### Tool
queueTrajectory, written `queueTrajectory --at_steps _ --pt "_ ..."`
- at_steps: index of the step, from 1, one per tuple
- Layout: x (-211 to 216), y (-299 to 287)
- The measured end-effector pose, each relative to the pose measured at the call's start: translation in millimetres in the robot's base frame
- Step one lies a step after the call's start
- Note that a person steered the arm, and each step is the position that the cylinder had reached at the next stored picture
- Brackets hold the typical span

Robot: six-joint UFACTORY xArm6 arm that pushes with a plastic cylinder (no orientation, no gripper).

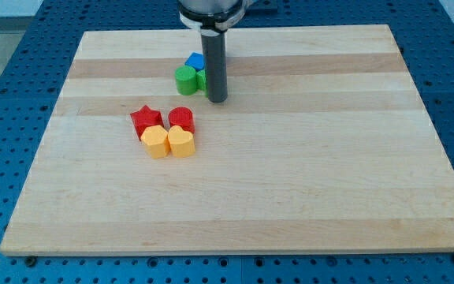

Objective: Move the blue triangle closer to the green star

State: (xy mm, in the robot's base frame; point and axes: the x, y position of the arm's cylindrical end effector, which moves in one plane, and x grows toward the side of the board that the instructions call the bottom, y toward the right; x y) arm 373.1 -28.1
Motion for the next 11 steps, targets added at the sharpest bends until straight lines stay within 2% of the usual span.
queueTrajectory --at_steps 1,2,4,5,6,7,8,11 --pt "-2 39" --pt "-37 78" --pt "-137 84" --pt "-166 56" --pt "-170 1" --pt "-153 -16" --pt "-125 -9" --pt "-113 1"
